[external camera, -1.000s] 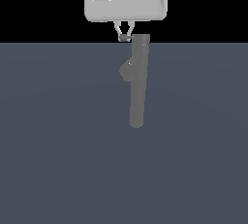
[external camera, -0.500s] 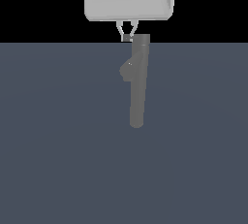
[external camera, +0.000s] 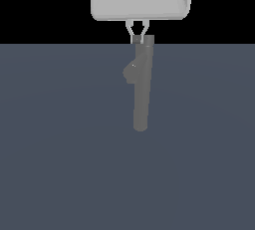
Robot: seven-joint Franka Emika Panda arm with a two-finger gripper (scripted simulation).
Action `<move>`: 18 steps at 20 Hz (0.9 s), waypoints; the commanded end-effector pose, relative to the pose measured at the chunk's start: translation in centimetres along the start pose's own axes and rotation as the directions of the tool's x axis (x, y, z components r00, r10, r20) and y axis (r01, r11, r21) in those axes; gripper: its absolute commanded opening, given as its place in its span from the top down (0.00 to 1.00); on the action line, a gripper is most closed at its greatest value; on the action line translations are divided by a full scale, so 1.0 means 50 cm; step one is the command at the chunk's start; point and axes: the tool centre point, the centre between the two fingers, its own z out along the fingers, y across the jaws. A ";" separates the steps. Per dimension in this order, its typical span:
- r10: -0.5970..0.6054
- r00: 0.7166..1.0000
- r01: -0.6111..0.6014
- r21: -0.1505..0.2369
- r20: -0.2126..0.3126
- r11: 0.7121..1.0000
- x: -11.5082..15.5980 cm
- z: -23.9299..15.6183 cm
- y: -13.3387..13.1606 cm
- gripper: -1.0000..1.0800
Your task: Turn on the faucet by rotating a designated handle.
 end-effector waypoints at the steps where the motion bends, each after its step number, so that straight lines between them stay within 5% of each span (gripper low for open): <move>1: 0.010 1.000 -0.010 -0.001 0.000 1.000 0.008 -0.001 0.027 1.00; 8: 0.032 0.999 -0.032 -0.002 0.006 0.999 0.032 -0.003 0.118 1.00; 9: 0.032 0.999 -0.032 -0.002 0.006 0.999 0.032 -0.003 0.118 1.00; 10: -0.019 1.000 0.018 0.002 0.022 1.000 0.010 0.000 0.052 1.00; 18: 0.007 1.000 -0.007 0.000 0.015 1.000 0.066 -0.001 0.099 1.00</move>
